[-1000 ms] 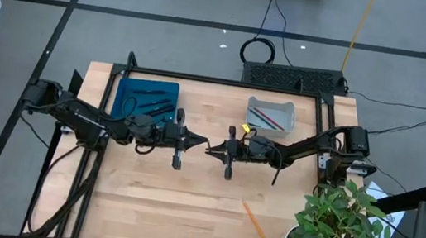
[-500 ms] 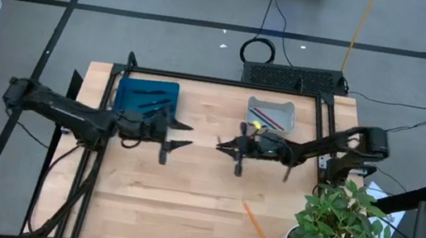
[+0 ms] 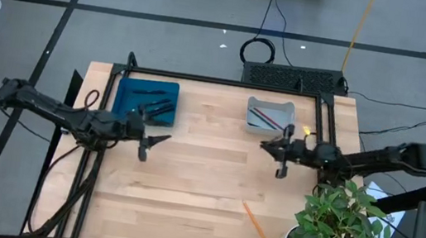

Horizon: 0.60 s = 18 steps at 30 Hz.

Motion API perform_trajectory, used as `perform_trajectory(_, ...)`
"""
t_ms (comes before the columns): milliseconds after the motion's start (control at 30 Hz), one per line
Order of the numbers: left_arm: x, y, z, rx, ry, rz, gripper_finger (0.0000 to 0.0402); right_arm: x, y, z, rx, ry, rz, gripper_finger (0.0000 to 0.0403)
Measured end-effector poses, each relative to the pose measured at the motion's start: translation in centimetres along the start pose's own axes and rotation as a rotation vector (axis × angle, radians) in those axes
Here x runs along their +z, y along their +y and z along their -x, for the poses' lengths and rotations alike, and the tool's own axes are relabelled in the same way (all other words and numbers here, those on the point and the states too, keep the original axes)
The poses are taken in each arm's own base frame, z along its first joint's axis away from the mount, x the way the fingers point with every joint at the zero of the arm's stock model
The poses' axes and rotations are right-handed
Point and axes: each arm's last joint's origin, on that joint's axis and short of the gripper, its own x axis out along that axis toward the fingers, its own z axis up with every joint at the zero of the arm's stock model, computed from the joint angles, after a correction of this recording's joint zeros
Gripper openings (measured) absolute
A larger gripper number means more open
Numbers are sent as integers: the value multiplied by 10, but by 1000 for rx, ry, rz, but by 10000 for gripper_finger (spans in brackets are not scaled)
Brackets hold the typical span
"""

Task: Sort pens & pencils
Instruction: Put the green pencil into the gray bin

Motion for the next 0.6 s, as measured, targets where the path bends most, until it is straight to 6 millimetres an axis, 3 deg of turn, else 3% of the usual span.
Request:
perform_trajectory(200,-15,5,10,23,-52,30,192,9,-2,5,-58,-64,-24,12)
perform_trajectory(600,-14,3,10,-32,-67,29,193,1,-3,4,-93,27,-39,12)
